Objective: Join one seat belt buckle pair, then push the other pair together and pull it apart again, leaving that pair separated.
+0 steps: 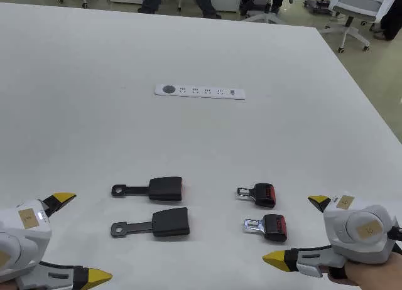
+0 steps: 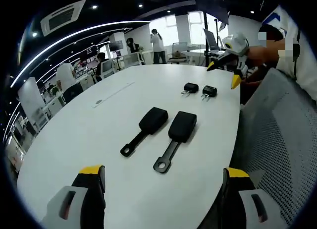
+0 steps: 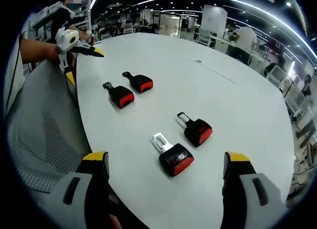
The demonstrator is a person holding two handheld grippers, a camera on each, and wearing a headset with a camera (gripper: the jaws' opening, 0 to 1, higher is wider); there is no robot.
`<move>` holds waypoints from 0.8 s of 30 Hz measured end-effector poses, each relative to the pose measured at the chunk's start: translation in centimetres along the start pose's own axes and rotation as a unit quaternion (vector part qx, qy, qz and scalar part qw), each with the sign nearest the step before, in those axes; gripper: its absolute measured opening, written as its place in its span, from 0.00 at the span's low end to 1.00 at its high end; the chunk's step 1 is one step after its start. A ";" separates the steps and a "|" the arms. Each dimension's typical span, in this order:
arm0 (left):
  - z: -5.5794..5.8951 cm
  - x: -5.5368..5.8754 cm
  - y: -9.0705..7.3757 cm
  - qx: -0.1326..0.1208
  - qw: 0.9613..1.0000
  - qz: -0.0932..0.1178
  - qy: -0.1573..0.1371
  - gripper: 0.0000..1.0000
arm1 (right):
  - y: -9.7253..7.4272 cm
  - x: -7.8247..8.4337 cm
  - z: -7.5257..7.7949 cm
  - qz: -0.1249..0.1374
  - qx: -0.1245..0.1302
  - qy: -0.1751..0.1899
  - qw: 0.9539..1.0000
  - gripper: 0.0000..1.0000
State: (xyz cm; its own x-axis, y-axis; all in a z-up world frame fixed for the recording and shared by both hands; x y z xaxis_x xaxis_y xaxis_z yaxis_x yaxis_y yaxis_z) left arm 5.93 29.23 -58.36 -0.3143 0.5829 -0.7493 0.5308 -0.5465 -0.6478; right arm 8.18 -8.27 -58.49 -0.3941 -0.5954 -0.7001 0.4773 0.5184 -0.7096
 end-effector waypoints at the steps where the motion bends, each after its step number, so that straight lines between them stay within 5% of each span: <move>1: -0.1 -0.2 -0.1 -0.002 1.000 0.004 -0.005 1.00 | 0.0 0.0 0.0 0.001 0.001 -0.005 1.000 0.95; 4: -0.2 0.1 -0.2 -0.003 1.000 -0.005 0.023 1.00 | -0.1 -0.1 0.0 0.002 0.000 -0.001 1.000 0.95; 15: -0.5 -0.1 -0.3 -0.004 1.000 0.011 -0.008 1.00 | -0.3 0.0 0.1 0.007 -0.004 0.005 1.000 0.95; 24: -0.4 0.3 -0.2 0.003 1.000 -0.003 0.022 1.00 | -0.4 0.0 0.3 0.009 -0.004 -0.005 1.000 0.92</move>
State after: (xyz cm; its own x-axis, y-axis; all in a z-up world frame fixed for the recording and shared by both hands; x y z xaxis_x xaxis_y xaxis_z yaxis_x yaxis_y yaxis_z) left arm 6.02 29.75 -58.36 -0.2825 0.6118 -0.7389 0.5250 -0.5460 -0.6528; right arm 8.21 -8.61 -58.18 -0.3784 -0.5921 -0.7115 0.4774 0.5337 -0.6980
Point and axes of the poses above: the centre of the closed fingertips' face, and the gripper's own axes: y roughly forward along the fingers, z roughly to its right, x roughly out of its underside, the point moved 5 cm from there along -y, roughly backward along the fingers, and after that the axes turned 1 degree about -x, right-handed, at the moved point
